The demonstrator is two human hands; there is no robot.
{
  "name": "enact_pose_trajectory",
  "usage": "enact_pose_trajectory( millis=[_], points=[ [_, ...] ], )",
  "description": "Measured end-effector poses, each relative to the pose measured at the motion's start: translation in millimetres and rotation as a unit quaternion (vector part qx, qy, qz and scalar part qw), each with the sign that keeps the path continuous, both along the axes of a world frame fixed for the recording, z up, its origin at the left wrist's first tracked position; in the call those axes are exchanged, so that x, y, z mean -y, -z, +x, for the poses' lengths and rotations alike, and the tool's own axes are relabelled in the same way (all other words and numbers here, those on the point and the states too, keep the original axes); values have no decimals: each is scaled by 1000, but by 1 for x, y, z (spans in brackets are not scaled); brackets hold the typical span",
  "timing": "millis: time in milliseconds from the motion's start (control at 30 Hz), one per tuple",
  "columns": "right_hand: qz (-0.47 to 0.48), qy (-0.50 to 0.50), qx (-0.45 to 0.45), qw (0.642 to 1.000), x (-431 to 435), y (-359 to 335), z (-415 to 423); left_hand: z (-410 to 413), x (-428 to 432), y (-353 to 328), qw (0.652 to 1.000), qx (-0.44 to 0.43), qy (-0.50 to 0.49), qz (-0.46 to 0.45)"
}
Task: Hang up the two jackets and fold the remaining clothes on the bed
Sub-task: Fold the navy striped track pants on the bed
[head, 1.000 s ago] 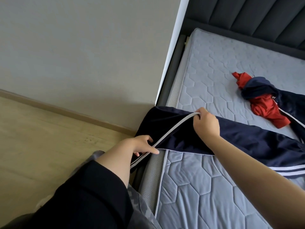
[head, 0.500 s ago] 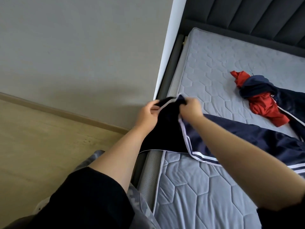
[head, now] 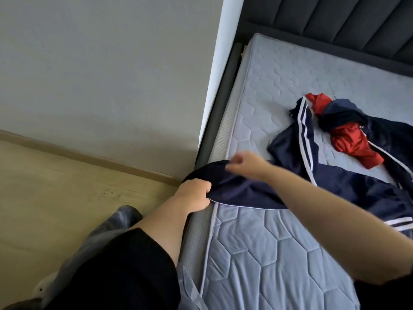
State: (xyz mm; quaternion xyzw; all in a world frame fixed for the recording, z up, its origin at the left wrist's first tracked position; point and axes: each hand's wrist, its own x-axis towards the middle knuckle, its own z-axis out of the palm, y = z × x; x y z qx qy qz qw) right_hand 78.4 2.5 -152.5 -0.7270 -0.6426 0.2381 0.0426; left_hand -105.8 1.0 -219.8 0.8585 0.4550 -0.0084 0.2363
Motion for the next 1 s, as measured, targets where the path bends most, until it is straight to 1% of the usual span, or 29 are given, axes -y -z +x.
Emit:
enact_pose_trajectory(
  millis=[33,67,100,133,167,200,233,267,300,333,367,400,467,533,600,667,733,767,800,833,867,900,933,967,1000],
  points=[
    [-54,-67,24,996,13,14,-10,-1,-3,-3,998,2,14,-59],
    [-102,-118,46,987,24,24,-18,-3,-5,-4,986,4,29,-162],
    [-134,-144,63,978,31,31,-21,-6,-6,-6,955,1,38,-294],
    [-150,-147,64,976,34,34,-20,-9,-6,-9,908,-4,31,-419],
    [-151,-129,47,979,33,34,-19,-12,-7,-9,872,0,8,-490],
    [-133,-94,24,986,29,33,-18,-14,-10,-7,866,17,-24,-499],
    [-87,-52,11,995,24,32,-17,-14,-13,-3,885,43,-76,-457],
    [-17,-10,15,1000,16,31,-16,-14,-18,1,913,71,-142,-376],
    [59,26,33,997,9,31,-15,-15,-24,6,934,90,-205,-277],
    [117,51,39,991,2,31,-14,-17,-30,11,946,99,-248,-186],
    [142,58,39,987,-4,31,-12,-19,-34,16,950,103,-264,-130],
    [131,49,49,989,-11,32,-11,-20,-37,22,952,106,-263,-114],
    [52,16,109,993,-22,35,-10,-19,-43,32,953,111,-242,-146],
    [-3,-13,185,983,-29,38,-9,-12,-48,39,951,125,-214,-185],
    [-36,-38,211,976,-38,38,-9,-3,-54,45,956,125,-183,-192],
    [-72,-54,188,978,-48,34,-6,0,-61,49,967,95,-187,-143],
    [-100,-79,162,979,-61,28,-3,0,-68,46,965,68,-245,-69],
    [-97,-85,156,979,-66,24,-2,1,-72,41,956,68,-286,-28],
    [-70,-75,150,983,-71,22,-2,3,-76,36,941,88,-327,3],
    [-25,-48,138,989,-74,22,-1,5,-80,31,922,126,-366,20],
    [24,-6,109,994,-75,23,-1,10,-82,27,904,170,-393,17],
    [60,32,61,996,-73,27,-1,15,-83,25,892,203,-403,0],
    [79,54,9,995,-67,31,0,19,-80,24,893,217,-393,-20],
    [83,59,-27,994,-58,37,0,23,-74,23,905,216,-365,-30],
    [85,57,-30,994,-45,43,2,26,-66,25,922,206,-325,-25]
  ],
)
